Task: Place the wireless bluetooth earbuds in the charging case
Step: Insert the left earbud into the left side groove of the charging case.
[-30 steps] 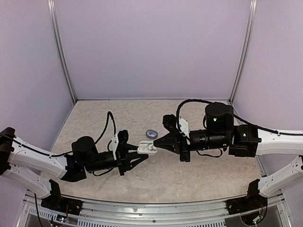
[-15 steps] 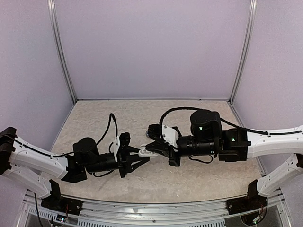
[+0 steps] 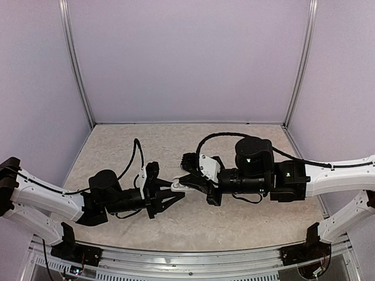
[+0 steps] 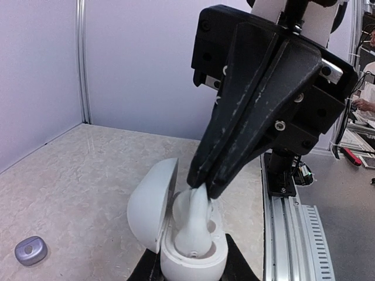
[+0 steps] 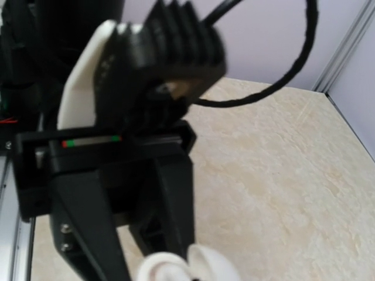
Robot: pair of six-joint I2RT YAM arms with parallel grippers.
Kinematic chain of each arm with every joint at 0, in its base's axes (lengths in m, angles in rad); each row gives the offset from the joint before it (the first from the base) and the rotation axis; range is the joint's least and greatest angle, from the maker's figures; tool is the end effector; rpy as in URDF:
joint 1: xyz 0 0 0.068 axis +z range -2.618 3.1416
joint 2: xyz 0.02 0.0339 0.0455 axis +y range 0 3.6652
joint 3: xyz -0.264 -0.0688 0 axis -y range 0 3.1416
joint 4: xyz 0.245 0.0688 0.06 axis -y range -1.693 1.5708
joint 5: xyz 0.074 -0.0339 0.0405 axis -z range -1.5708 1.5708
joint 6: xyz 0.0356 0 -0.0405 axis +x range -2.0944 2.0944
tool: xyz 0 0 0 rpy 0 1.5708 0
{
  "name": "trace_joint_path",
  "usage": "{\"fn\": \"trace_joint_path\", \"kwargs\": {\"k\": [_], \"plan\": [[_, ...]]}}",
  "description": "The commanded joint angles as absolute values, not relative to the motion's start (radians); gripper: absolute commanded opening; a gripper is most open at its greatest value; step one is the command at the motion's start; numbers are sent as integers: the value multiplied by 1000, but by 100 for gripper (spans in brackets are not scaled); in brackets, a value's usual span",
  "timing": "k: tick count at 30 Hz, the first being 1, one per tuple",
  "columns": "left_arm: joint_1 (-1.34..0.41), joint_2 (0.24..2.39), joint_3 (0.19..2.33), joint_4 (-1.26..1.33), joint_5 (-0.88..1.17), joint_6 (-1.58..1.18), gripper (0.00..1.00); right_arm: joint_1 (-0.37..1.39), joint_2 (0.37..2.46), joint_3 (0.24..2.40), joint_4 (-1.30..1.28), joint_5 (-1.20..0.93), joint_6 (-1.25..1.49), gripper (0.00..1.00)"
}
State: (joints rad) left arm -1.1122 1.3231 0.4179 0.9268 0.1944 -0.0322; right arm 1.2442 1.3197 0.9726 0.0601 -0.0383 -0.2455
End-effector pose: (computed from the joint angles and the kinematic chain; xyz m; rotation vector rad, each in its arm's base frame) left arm 0.1101 -0.2386 0.2161 0.9833 1.3226 -1.0418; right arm 0.0983 0.2943 0.3113 -1.3227 1.3940 0.7201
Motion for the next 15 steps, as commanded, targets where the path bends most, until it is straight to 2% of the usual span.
{"fn": "trace_joint_path", "kwargs": {"k": [1,15], "plan": [[-1106,1312,417,994,188,-48,3,1273,1343,986,99,-31,-234,0],[-1088,1291,398,1016,196,-61,3,1282,1358,967,102,-13,-234,0]]}}
